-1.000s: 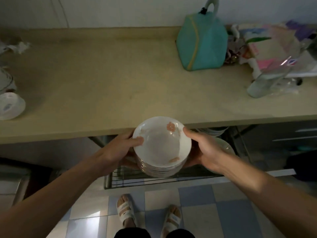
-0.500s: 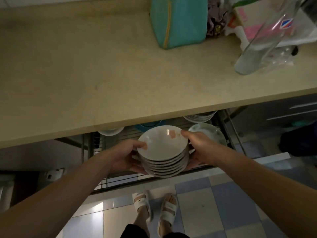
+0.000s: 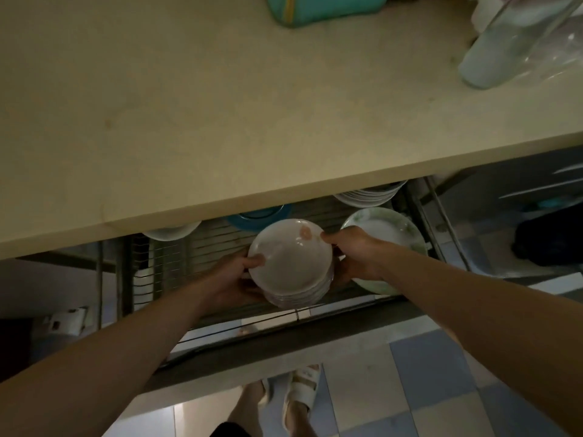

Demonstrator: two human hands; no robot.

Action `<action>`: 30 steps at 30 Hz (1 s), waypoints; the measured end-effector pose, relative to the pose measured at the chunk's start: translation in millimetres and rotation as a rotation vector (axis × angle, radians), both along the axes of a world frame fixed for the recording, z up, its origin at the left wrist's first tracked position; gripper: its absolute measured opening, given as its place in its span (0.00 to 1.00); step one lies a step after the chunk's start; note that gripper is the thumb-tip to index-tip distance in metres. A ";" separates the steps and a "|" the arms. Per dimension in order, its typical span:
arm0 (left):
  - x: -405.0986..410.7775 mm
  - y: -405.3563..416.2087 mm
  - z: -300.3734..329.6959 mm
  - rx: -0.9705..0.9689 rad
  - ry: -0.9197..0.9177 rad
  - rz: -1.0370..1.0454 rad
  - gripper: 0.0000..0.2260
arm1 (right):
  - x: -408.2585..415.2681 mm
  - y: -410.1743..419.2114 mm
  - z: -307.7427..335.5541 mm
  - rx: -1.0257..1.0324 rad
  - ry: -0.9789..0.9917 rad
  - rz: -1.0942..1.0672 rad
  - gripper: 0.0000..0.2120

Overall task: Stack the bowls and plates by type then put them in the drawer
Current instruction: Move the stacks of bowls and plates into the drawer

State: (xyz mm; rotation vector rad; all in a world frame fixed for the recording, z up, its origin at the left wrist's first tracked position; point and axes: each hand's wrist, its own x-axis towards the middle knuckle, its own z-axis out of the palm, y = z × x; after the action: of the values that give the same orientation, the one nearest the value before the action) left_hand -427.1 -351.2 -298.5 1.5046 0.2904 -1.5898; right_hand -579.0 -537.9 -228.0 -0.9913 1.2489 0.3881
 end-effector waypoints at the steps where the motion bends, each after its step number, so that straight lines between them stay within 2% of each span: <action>1: 1.4 -2.9 -7.7 -0.018 -0.018 0.013 0.26 | 4.2 -3.5 -8.3 -0.021 -0.014 0.010 0.17; 4: 5.6 -8.0 -27.6 -0.099 -0.042 0.060 0.14 | 16.8 -12.5 -31.0 -0.062 -0.065 0.007 0.16; 6: 9.9 -9.9 -36.4 -0.138 -0.073 0.085 0.12 | 24.4 -16.4 -45.1 -0.082 -0.101 0.019 0.12; 9: 12.4 -11.2 -44.2 -0.156 -0.157 0.077 0.16 | 33.8 -20.6 -61.5 -0.101 -0.125 0.032 0.08; 12: 9.8 -11.2 -46.7 -0.153 -0.234 0.057 0.22 | 38.7 -24.1 -72.8 -0.113 -0.119 -0.019 0.09; 16: 1.0 -11.9 -43.7 -0.186 -0.326 -0.042 0.23 | 42.4 -26.9 -80.4 -0.161 -0.066 0.006 0.08; 19: -2.2 -9.7 -44.1 -0.216 -0.291 -0.037 0.26 | 44.0 -26.8 -85.4 -0.237 -0.046 0.116 0.10; 22: -0.2 -4.2 -48.7 -0.197 -0.166 0.034 0.36 | 41.2 -29.9 -81.9 -0.292 -0.082 0.243 0.12; 23: 0.5 -3.0 -50.0 -0.189 -0.131 0.048 0.36 | 39.5 -32.6 -79.9 -0.319 -0.093 0.288 0.12; 27: 2.2 -5.1 -53.3 -0.180 -0.148 0.019 0.21 | 33.4 -42.7 -79.3 -0.507 -0.119 0.479 0.15; 30: 1.9 -15.4 -53.7 -0.196 -0.155 0.032 0.18 | 29.1 -50.6 -85.9 -0.562 -0.130 0.465 0.17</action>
State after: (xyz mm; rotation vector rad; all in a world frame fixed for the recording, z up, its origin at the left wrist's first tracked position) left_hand -425.2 -366.6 -352.2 1.4530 0.0686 -1.4239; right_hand -549.9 -588.4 -314.0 -1.7732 1.0177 0.3263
